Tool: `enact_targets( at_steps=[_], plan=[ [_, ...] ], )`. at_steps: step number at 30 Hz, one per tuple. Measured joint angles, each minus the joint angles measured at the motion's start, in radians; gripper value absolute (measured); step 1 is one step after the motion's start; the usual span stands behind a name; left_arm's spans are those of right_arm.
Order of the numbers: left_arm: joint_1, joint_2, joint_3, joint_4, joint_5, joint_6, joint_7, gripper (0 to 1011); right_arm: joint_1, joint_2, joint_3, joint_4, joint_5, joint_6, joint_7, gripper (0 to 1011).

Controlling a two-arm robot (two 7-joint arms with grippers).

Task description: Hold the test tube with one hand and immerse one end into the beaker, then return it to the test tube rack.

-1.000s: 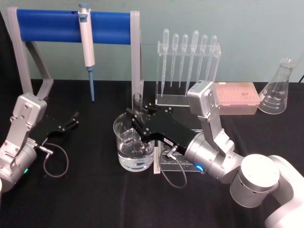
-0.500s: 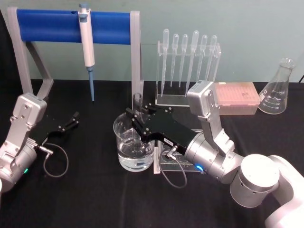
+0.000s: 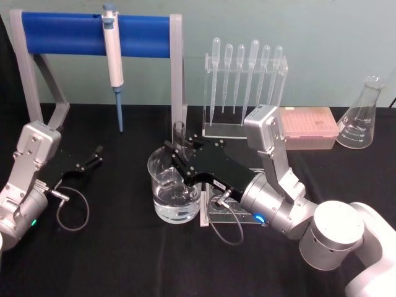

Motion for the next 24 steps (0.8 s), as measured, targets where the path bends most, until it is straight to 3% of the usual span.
enact_targets(
  at_steps=[24],
  plan=[
    [0.0,0.0,0.0,0.0,0.0,0.0,0.0,1000,0.0,0.0,0.0,0.0,0.0,0.0,0.0,225]
  ],
)
